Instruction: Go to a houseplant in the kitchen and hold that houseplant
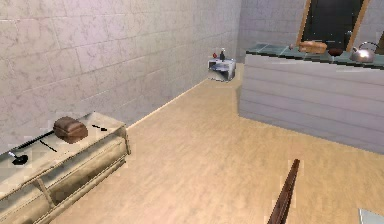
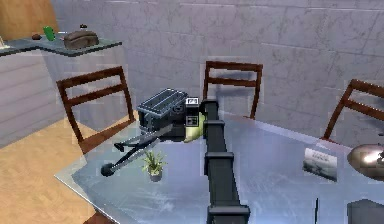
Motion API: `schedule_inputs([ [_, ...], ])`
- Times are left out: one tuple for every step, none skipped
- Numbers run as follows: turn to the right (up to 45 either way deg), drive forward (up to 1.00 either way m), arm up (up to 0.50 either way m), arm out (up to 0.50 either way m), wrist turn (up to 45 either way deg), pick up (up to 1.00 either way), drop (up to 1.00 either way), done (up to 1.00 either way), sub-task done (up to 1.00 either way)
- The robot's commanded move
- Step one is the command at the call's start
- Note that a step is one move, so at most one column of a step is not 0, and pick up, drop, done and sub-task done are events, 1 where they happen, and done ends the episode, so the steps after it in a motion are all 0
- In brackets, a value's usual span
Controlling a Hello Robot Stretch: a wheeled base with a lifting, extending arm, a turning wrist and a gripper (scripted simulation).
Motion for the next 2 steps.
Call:
schedule_inputs([
  [0.0,0.00,0.00,0.00,45.0,0.00,0.00,0.00,0.00],
  [0.0,0.00,0.00,0.00,6.0,0.00,0.00,0.00,0.00],
])
